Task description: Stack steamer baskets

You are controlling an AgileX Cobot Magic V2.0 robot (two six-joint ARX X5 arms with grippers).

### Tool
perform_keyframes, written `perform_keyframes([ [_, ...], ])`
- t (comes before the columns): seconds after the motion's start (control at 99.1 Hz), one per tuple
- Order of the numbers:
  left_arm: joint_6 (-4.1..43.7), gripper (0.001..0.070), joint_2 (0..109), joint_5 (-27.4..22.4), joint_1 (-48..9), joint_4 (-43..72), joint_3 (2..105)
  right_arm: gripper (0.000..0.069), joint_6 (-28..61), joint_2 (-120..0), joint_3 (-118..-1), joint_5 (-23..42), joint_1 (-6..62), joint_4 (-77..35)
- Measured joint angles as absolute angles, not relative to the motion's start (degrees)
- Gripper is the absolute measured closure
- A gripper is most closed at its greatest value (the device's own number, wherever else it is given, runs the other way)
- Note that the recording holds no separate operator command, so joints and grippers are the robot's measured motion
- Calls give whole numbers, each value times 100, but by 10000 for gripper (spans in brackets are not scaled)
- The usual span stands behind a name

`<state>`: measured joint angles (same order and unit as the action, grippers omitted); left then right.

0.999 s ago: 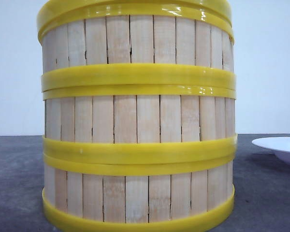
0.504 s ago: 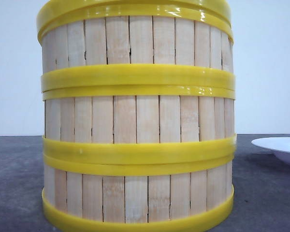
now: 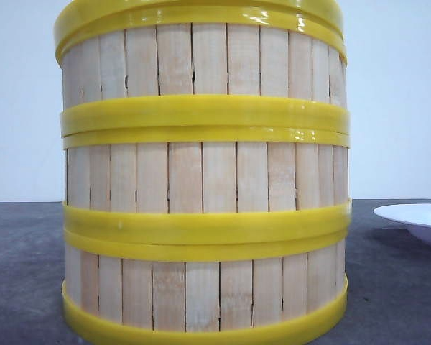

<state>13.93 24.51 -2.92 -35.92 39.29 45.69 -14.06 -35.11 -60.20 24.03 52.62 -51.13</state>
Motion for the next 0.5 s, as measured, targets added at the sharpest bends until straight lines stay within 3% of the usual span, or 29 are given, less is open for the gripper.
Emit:
perform_keyframes([
  [0.242,1365,363,2451,-294,-3592,3927,4569,231,-1695,-3452,-5800,2401,5262,-4984],
  [0.303,1347,411,2451,-294,-3592,3927,4569,349,-1702,-3446,-5802,2403,5262,-4965],
  [0.383,1330,595,2451,-294,-3592,3931,4569,564,-1686,-3437,-5802,2403,5262,-4965],
  [0.504,1330,674,2451,-294,-3592,3929,4569,660,-1686,-3439,-5802,2403,5262,-4965],
])
